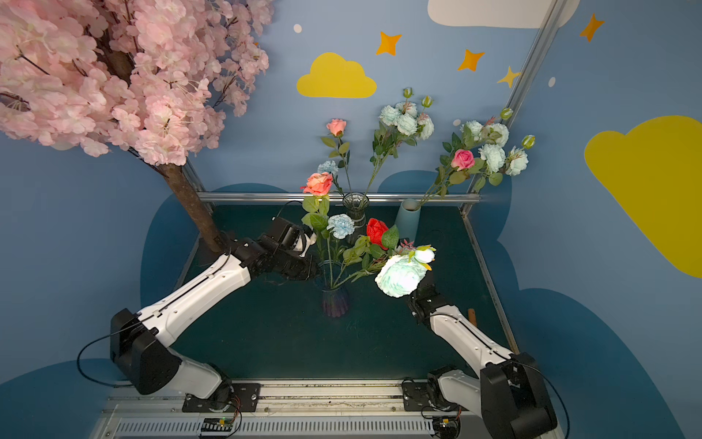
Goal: Pick out blue flowers from the vase
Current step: Place the vase at the center of the board.
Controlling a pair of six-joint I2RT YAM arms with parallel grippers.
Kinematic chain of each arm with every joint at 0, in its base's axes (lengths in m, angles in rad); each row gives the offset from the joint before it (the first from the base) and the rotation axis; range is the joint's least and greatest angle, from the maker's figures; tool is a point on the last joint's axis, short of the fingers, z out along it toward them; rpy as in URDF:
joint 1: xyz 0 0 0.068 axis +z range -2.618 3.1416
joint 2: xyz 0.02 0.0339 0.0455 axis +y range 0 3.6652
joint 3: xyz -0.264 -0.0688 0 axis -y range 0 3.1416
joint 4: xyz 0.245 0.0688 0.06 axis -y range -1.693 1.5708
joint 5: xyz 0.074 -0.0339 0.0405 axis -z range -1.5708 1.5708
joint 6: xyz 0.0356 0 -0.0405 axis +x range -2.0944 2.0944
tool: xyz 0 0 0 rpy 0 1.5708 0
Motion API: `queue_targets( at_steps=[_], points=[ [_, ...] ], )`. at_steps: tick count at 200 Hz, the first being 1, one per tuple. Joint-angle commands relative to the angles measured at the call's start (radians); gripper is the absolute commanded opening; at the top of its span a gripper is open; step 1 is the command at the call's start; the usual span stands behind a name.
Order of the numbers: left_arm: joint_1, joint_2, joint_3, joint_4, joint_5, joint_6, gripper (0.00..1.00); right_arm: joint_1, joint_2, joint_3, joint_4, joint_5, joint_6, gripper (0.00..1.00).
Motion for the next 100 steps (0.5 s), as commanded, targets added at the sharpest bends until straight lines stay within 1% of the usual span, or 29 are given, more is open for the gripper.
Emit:
queue_targets(
  at_steps=[1,47,69,75,85,100],
  points=[
    [0.000,-0.011,0.030,0.063,0.022,-0.003,0.29,0.006,0.007,0.037,-0.005,0.013,0.003,0.65],
    [0.000,-0.031,0.029,0.065,0.026,0.004,0.51,0.006,0.010,0.038,-0.006,0.014,0.003,0.65],
    [-0.002,-0.061,0.024,0.066,0.006,0.016,0.60,0.005,0.010,0.038,-0.007,0.014,0.004,0.65],
    [-0.007,-0.074,0.024,0.066,-0.021,0.027,0.62,0.006,0.010,0.038,-0.008,0.015,0.004,0.65],
    [-0.034,-0.111,0.017,0.071,-0.134,0.059,0.66,0.006,0.010,0.039,-0.009,0.020,0.006,0.64],
    [-0.094,-0.178,-0.024,0.129,-0.265,0.130,0.69,0.005,0.012,0.044,-0.018,0.033,0.009,0.62]
  ],
)
